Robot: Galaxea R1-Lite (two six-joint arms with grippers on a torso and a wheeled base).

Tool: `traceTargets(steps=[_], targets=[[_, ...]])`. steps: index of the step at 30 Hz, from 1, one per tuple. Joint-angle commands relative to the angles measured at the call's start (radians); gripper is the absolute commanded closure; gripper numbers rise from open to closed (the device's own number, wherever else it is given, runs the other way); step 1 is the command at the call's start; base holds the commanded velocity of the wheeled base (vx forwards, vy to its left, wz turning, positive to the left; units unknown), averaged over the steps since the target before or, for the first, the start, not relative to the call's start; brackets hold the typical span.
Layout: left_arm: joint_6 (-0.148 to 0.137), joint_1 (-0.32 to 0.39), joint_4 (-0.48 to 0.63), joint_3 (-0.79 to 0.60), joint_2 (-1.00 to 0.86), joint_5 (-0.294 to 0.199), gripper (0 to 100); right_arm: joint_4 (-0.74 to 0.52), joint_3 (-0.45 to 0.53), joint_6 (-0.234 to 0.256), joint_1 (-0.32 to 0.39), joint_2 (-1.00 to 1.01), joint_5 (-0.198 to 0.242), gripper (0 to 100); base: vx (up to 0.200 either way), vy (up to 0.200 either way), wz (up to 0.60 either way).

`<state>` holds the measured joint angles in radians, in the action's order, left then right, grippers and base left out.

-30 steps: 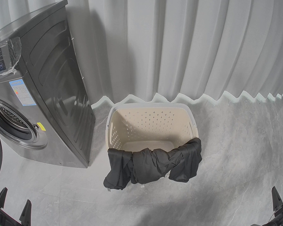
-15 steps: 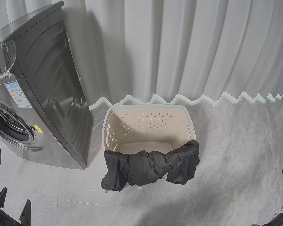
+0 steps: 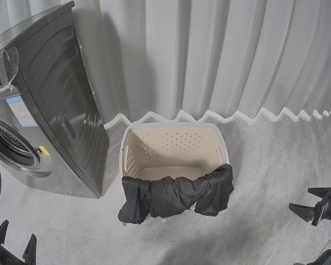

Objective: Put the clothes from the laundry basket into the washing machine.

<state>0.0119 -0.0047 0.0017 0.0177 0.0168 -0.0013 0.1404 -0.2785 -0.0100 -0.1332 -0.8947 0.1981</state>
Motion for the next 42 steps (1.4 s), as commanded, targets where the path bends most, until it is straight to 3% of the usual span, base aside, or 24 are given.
traceTargets(steps=[1, 4, 9, 19, 20, 25, 33, 37, 42], targets=[[0.000, 0.000, 0.000, -0.016, -0.015, 0.000, 0, 0.136, 0.018, 0.054, -0.029, -0.256, 0.006, 0, 0.000, 0.000, 0.00], [0.000, 0.000, 0.000, -0.016, -0.015, 0.000, 0, 0.211, 0.025, 0.113, -0.100, -0.329, 0.000, 0, 0.000, 0.000, 0.00], [0.000, 0.000, 0.000, -0.016, -0.015, 0.000, 0, 0.255, 0.027, 0.162, -0.177, -0.406, -0.034, 0, 0.000, 0.000, 0.00], [-0.001, 0.000, 0.000, -0.016, -0.017, 0.000, 0, 0.438, 0.025, 0.182, -0.209, -0.598, -0.098, 0, 0.000, 0.000, 0.00], [-0.001, 0.000, 0.000, -0.016, -0.017, 0.000, 0, 0.527, 0.033, 0.216, -0.224, -0.679, -0.129, 0, 0.000, 0.000, 0.00], [0.000, 0.000, 0.000, -0.016, -0.017, 0.000, 0, 0.660, 0.030, 0.275, -0.256, -0.810, -0.151, 0, 0.000, 0.000, 0.00], [-0.001, 0.000, 0.000, -0.016, -0.017, 0.001, 0, 0.936, 0.013, 0.291, -0.310, -1.053, -0.233, 0, 0.000, 0.000, 0.00], [-0.001, 0.000, 0.000, -0.016, -0.017, 0.001, 0, 1.030, 0.007, 0.301, -0.330, -1.155, -0.236, 0, 0.000, 0.000, 0.00], [-0.003, 0.000, 0.000, -0.016, -0.017, 0.001, 0, 1.042, -0.027, 0.305, -0.339, -1.215, -0.236, 0, 0.000, 0.000, 0.00]])
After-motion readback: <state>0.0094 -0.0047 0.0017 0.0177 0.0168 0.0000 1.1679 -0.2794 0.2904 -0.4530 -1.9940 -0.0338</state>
